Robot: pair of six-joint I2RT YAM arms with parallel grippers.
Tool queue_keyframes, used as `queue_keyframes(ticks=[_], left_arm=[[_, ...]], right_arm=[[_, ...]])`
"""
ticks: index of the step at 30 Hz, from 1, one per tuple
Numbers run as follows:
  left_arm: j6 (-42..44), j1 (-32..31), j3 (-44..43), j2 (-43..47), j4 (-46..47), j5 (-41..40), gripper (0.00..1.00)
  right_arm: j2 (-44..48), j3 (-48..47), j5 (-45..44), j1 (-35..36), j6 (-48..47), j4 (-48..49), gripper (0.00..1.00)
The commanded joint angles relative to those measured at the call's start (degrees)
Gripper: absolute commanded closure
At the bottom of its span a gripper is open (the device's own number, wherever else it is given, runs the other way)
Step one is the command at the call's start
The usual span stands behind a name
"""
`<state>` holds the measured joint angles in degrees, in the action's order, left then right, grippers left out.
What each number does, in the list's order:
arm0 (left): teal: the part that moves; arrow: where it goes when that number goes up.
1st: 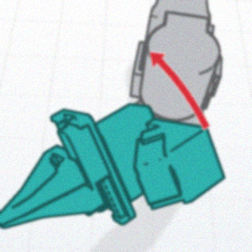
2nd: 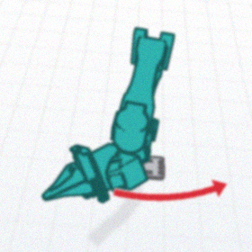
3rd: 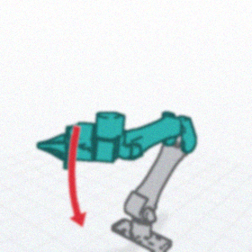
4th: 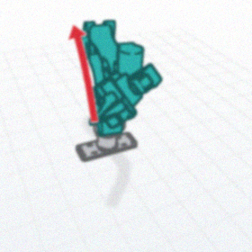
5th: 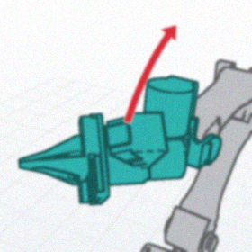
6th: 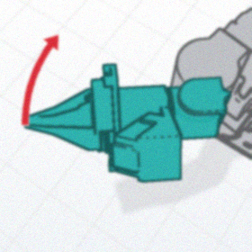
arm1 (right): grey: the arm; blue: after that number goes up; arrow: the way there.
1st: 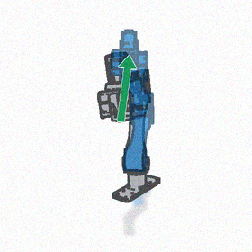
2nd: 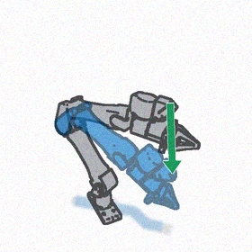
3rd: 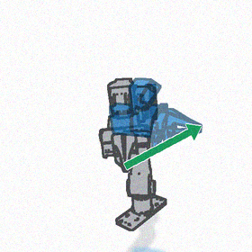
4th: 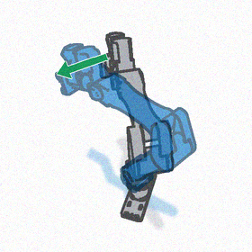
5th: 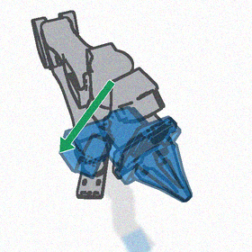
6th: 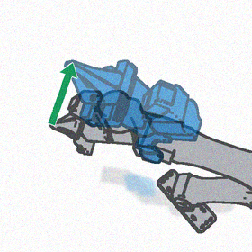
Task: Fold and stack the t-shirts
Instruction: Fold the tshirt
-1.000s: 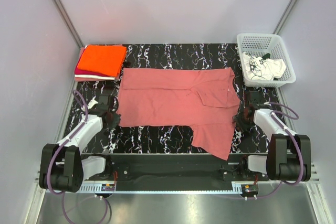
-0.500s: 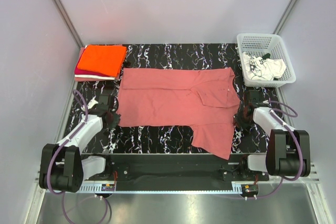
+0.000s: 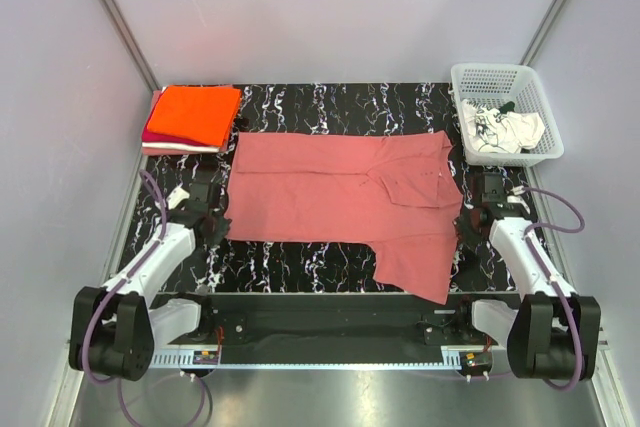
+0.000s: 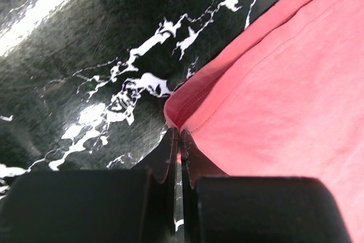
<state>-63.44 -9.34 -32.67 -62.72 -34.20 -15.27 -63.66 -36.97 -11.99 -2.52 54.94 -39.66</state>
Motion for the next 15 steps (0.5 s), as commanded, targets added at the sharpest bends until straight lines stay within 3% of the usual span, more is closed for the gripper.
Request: queue_keyframes(ticks=[1, 9, 15], left_arm=[[-1.07, -1.55, -2.67, 0.93, -2.19, -3.54, 1.00], [-2.65, -5.51, -4.25, 3.04, -5.97, -6.88, 1.00], [1.03, -5.51, -11.18, -3.36, -5.62, -8.81, 1.00]], right_arm=[[2.92, -1.61, -3.13, 0.06, -1.32, -4.55, 1.00], [6.17, 0.06, -1.99, 0.06, -0.98, -6.84, 1.00], [4.70, -4.68, -2.78, 0.06, -7.11, -4.30, 1.00]])
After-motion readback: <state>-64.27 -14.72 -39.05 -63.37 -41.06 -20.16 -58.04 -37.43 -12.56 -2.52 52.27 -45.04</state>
